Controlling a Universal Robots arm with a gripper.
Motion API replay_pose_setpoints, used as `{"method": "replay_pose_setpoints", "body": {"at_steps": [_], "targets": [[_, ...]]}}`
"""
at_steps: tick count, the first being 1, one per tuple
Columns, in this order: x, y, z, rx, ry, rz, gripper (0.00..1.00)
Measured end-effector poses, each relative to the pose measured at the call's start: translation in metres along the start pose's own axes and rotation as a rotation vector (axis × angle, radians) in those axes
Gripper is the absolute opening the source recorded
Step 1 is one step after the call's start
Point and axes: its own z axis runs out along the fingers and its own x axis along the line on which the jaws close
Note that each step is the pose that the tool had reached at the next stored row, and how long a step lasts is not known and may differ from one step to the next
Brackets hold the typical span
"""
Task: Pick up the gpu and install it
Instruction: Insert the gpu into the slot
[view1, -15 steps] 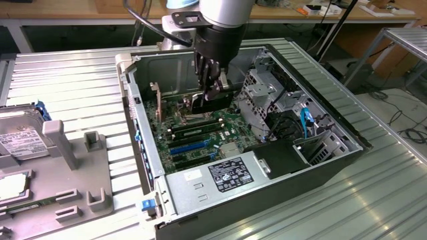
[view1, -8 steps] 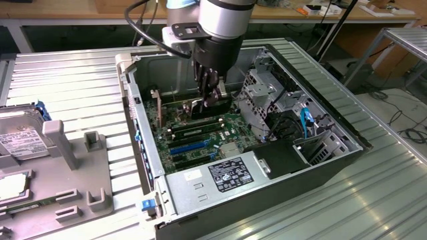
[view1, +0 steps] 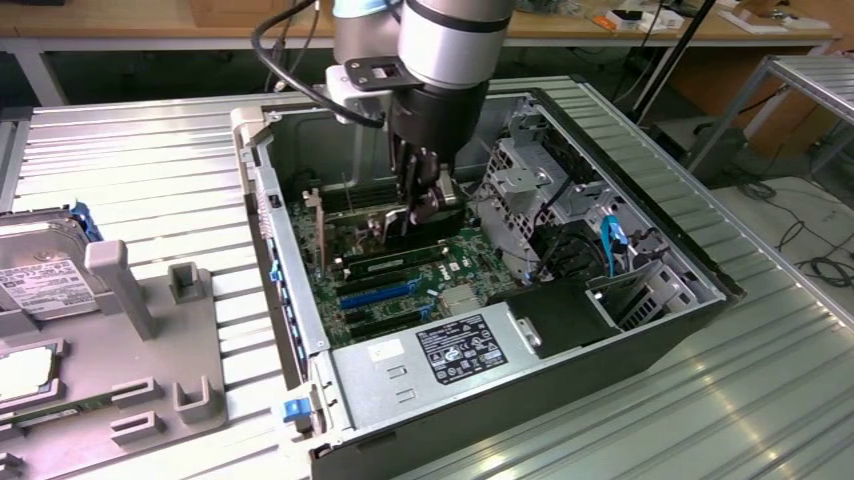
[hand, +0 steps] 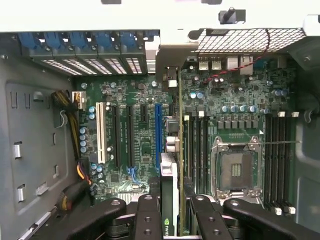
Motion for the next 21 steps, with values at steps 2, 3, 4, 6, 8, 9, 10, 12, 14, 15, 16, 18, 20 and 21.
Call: {"method": "replay_pose_setpoints", "body": {"at_steps": [2, 3, 4, 6, 8, 9, 10, 12, 14, 15, 16, 18, 20, 21], "targets": [[0.001, 0.0002, 0.0034, 0.0000, 0.0041, 0.000, 0.27], [0.001, 0.0005, 0.0050, 0.0000, 0.0043, 0.000, 0.27], [0.001, 0.0010, 0.0074, 0.0000, 0.0044, 0.000, 0.27], [0.001, 0.0033, 0.0127, 0.0000, 0.0044, 0.000, 0.27], [0.001, 0.0048, 0.0162, 0.0000, 0.0046, 0.000, 0.27], [0.001, 0.0053, 0.0180, 0.0000, 0.0048, 0.000, 0.27], [0.002, 0.0057, 0.0198, 0.0000, 0.0051, 0.000, 0.27], [0.003, 0.0062, 0.0231, 0.0001, 0.0061, 0.000, 0.27], [0.003, 0.0064, 0.0253, 0.0000, 0.0132, 0.000, 0.27], [0.003, 0.0064, 0.0253, -0.0001, 0.0140, 0.000, 0.27], [0.003, 0.0064, 0.0253, -0.0001, 0.0140, 0.000, 0.27], [0.004, 0.0065, 0.0254, 0.0000, 0.0138, 0.000, 0.27], [0.006, 0.0068, 0.0257, -0.0001, 0.0138, 0.000, 0.27], [0.006, 0.0069, 0.0263, 0.0000, 0.0136, 0.000, 0.27]]}}
